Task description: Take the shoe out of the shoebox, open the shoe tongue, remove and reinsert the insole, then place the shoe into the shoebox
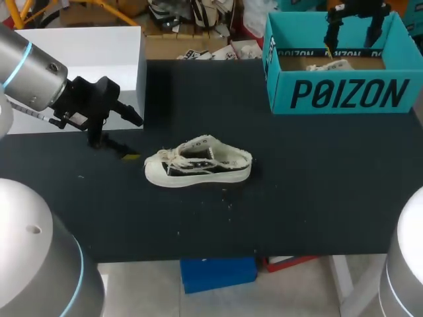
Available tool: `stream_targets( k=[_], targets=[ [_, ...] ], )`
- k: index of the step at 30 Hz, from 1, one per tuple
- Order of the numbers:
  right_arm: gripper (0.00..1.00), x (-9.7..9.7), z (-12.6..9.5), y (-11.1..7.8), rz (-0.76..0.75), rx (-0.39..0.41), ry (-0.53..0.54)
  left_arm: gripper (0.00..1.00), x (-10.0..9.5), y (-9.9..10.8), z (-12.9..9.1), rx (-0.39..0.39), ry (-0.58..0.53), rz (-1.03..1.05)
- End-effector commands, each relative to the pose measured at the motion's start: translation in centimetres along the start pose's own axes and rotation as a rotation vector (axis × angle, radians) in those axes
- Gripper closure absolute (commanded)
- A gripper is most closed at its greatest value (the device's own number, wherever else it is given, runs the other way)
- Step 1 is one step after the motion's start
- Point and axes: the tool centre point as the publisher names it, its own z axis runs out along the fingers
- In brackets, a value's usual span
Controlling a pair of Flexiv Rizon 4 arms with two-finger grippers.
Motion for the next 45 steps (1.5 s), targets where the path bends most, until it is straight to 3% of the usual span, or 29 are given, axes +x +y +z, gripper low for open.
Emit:
stream_targets(
  k=[1,7,9,10,13,15,21,30,31,34,39,45],
  targets=[
    [0.0,0.5,0.0,-1.2,-0.854,0.032,-0.118,0.0,0.0,0.0,0.2,-0.001,-0.001,0.001],
    [0.0,0.5,0.0,-1.2,-0.854,0.032,-0.118,0.0,0.0,0.0,0.2,-0.001,-0.001,0.001],
    [0.0,1.5,-0.1,0.3,-1.007,-0.007,-0.158,0.0,0.0,0.0,0.2,-0.001,-0.001,0.001],
    [0.0,2.2,-0.2,0.5,-1.085,-0.072,-0.153,0.0,0.0,0.0,0.2,-0.001,-0.001,0.001],
    [0.0,4.5,-0.6,0.2,-1.431,-0.155,-0.208,0.0,0.0,0.0,0.2,-0.001,-0.001,0.001],
    [0.0,6.7,-0.9,-1.4,-1.524,-0.175,-0.163,0.0,0.0,0.0,0.2,-0.001,-0.001,0.001],
    [0.0,6.7,-0.9,-1.4,-1.711,-0.202,-0.182,0.0,0.0,0.0,0.2,-0.001,-0.001,0.001],
    [0.0,6.7,-0.9,-1.4,-1.716,-0.203,-0.182,0.0,0.0,0.0,0.2,-0.001,-0.001,0.001],
    [0.0,7.3,-0.3,-1.7,-1.724,-0.205,-0.15,0.0,0.0,0.0,0.2,-0.001,-0.001,0.001],
    [0.0,9.2,0.9,-2.8,-1.71,-0.321,-0.093,0.0,0.0,0.0,0.2,-0.001,-0.001,0.001],
    [0.0,11.9,2.0,-4.6,-1.679,-0.399,-0.063,0.0,0.0,0.0,0.2,-0.001,-0.001,0.001],
    [0.0,14.7,3.1,-5.5,-1.624,-0.421,-0.046,0.0,0.0,0.0,0.2,-0.001,-0.001,0.001]
  ],
)
